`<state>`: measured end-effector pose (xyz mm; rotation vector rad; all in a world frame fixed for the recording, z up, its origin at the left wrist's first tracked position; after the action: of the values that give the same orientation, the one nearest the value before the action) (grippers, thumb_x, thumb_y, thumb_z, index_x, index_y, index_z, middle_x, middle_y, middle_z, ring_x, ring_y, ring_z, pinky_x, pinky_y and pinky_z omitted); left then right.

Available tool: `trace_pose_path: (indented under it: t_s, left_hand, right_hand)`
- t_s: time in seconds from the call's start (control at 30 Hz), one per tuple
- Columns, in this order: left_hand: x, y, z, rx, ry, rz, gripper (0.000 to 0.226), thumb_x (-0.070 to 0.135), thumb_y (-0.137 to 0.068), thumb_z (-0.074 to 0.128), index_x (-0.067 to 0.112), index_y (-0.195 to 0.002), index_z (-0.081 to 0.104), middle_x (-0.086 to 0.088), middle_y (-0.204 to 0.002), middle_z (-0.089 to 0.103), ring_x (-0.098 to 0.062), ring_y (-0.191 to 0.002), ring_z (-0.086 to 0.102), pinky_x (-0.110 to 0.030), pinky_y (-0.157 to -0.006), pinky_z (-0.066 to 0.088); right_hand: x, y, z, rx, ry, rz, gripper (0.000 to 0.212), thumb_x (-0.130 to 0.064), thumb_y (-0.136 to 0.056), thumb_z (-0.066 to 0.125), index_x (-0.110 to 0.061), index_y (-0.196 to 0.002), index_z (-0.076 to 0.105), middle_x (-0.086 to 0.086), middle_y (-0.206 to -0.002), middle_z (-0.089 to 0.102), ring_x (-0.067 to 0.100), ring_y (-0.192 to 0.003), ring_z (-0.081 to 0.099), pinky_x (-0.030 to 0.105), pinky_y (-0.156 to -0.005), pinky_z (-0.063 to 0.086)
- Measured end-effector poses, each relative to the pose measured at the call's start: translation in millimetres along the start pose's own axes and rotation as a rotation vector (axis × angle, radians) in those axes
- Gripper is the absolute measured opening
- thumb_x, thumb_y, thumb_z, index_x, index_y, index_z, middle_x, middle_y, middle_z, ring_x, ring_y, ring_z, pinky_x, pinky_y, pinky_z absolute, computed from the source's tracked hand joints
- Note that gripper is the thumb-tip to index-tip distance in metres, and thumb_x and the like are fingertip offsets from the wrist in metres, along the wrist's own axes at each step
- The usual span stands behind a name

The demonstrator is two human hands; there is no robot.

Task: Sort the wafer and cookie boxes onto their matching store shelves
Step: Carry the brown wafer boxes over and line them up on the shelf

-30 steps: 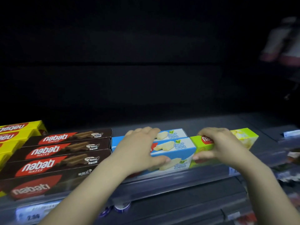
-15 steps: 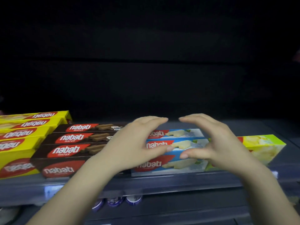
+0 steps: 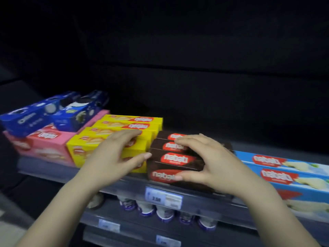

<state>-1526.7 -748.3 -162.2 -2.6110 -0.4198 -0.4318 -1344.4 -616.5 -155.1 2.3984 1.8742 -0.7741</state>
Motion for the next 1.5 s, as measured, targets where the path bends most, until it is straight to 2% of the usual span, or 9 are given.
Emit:
trace_pose_path:
  t_s: [0.1, 0.23, 0.43, 0.6, 0.77, 0.9, 1.03, 1.33, 1.5]
  left_hand:
    - [-37.6, 6.0, -18.3, 0.001, -0.027, -0.028, 0.091, 0.085, -0.069, 0.037, 0.024, -0.135, 0.051, 0.007, -0.135, 0.053, -0.006, -0.124, 0.045, -0.020, -0.100, 0.032]
    - [-81.2, 3.1, -33.1, -0.040, -0.040, -0.065, 0.108, 0.091, -0.057, 0.041, 0.022, -0.141, 0.044, 0.003, -0.146, 0.045, -0.011, -0.133, 0.040, -0.023, -0.106, 0.030]
    - [-106.7, -28.2, -28.5, -0.357, -0.109, 0.007, 0.118, 0.073, -0.059, 0.069, 0.022, -0.152, 0.017, 0.004, -0.161, 0.016, -0.013, -0.147, 0.015, -0.028, -0.116, 0.017]
    - [-122.9, -41.8, -17.8, -0.567, -0.214, 0.052, 0.124, 0.075, -0.063, 0.066, 0.024, -0.154, -0.001, 0.001, -0.162, -0.009, -0.018, -0.149, -0.006, -0.035, -0.119, 0.005]
    - [-124.9, -53.1, -22.9, -0.553, -0.210, 0.122, 0.120, 0.079, -0.060, 0.064, 0.025, -0.151, 0.009, 0.002, -0.152, 0.016, -0.023, -0.145, 0.012, -0.038, -0.116, 0.020]
    - [-127.7, -58.3, -16.3, -0.664, -0.206, 0.099, 0.128, 0.081, -0.055, 0.066, 0.031, -0.151, -0.001, 0.003, -0.155, 0.000, -0.031, -0.148, -0.004, -0.047, -0.118, 0.018]
    - [-128.7, -56.9, -14.7, -0.727, -0.267, 0.139, 0.129, 0.073, -0.064, 0.067, 0.026, -0.152, -0.014, -0.001, -0.160, -0.023, -0.025, -0.148, -0.016, -0.041, -0.119, 0.002]
    - [-123.7, -50.7, -29.1, -0.676, -0.244, 0.248, 0.118, 0.071, -0.067, 0.066, 0.024, -0.154, 0.002, 0.002, -0.163, -0.001, -0.018, -0.150, 0.003, -0.034, -0.120, 0.015]
    - [-120.7, -36.7, -23.9, -0.638, -0.308, 0.246, 0.119, 0.076, -0.070, 0.059, 0.023, -0.153, -0.007, 0.000, -0.162, -0.012, -0.021, -0.149, -0.008, -0.037, -0.121, 0.004]
  right_hand:
    - [-28.6, -35.0, 21.4, -0.053, 0.005, -0.015, 0.097, -0.086, -0.061, 0.039, -0.030, -0.139, 0.044, -0.013, -0.144, 0.044, -0.001, -0.134, 0.033, 0.031, -0.121, 0.008]
    - [-61.7, -78.6, 46.3, -0.094, 0.115, -0.019, 0.100, -0.081, -0.064, 0.054, -0.027, -0.146, 0.035, -0.008, -0.152, 0.036, 0.009, -0.140, 0.030, 0.028, -0.116, 0.005]
    - [-59.3, -136.7, 73.9, -0.356, 0.260, 0.191, 0.134, -0.077, -0.055, 0.070, -0.021, -0.155, 0.001, 0.006, -0.163, -0.005, 0.020, -0.150, -0.006, 0.045, -0.120, -0.004]
    - [-46.9, -157.3, 89.7, -0.515, 0.209, 0.381, 0.135, -0.073, -0.056, 0.073, -0.027, -0.154, -0.008, 0.003, -0.163, -0.013, 0.021, -0.149, -0.014, 0.048, -0.120, -0.008]
    - [-46.4, -161.1, 83.7, -0.463, 0.202, 0.418, 0.131, -0.077, -0.049, 0.073, -0.033, -0.152, 0.006, -0.008, -0.157, 0.013, 0.021, -0.144, 0.016, 0.045, -0.118, 0.021]
    - [-45.3, -169.6, 70.6, -0.404, 0.145, 0.421, 0.112, -0.083, -0.052, 0.057, -0.033, -0.147, 0.029, -0.009, -0.136, 0.033, 0.016, -0.131, 0.034, 0.039, -0.112, 0.032]
    - [-28.2, -183.3, 66.6, -0.407, 0.118, 0.497, 0.107, -0.082, -0.054, 0.053, -0.038, -0.148, 0.025, -0.003, -0.151, 0.026, 0.022, -0.140, 0.030, 0.040, -0.112, 0.033]
    - [-28.4, -179.1, 74.5, -0.445, -0.026, 0.447, 0.081, -0.060, -0.067, 0.074, -0.038, -0.137, 0.039, -0.015, -0.116, 0.048, 0.006, -0.101, 0.056, 0.017, -0.081, 0.047]
    - [-21.3, -176.1, 73.5, -0.461, -0.110, 0.423, 0.070, -0.061, -0.063, 0.076, -0.043, -0.125, 0.049, -0.017, -0.110, 0.065, 0.001, -0.096, 0.066, 0.025, -0.089, 0.053]
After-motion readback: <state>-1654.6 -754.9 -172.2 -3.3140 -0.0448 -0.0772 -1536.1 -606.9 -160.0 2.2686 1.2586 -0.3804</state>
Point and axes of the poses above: each hand's wrist, its own y-axis away from the middle knuckle, its own z-axis out of the palm, x = y × z, the point moved 5 cm from there along -y, towards the middle knuckle
